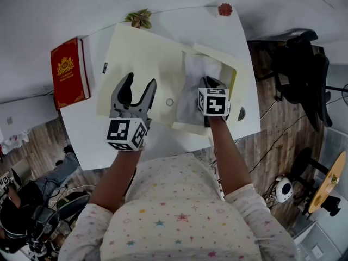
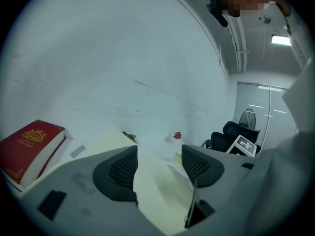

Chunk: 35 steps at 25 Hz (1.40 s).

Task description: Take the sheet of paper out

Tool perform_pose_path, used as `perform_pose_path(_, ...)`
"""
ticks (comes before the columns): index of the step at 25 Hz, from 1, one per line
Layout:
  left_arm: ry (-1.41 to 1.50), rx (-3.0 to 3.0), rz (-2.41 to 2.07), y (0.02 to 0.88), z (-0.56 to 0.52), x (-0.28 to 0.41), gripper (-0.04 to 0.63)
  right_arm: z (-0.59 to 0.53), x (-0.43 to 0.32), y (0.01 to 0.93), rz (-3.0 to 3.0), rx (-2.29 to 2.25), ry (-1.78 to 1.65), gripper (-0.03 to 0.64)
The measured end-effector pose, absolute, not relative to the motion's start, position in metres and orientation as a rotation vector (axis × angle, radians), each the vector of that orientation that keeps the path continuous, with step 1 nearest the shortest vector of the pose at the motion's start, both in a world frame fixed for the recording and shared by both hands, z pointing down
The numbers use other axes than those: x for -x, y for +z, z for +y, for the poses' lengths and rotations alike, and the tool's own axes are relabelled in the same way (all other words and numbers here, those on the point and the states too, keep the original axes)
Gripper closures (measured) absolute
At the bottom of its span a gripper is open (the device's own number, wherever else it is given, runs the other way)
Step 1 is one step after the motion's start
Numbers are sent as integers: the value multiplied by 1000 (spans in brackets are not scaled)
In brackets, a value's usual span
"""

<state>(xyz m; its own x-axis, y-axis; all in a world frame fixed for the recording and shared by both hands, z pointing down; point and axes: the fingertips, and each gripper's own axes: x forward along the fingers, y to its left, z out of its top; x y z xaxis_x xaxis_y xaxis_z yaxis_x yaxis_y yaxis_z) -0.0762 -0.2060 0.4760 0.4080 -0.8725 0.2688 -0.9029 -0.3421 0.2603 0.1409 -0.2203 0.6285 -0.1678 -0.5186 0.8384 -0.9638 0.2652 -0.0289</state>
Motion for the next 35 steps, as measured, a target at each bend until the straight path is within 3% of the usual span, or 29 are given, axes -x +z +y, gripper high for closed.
perform_pose_path(9,102,-2299,-1560,470,-201,87,321,-216,-141,619,-1855,-1397,802,612)
perform_pose_path(35,70,-2315,-1638,441,-185,95,321,-212,-134,550,-2070,-1518,697,615)
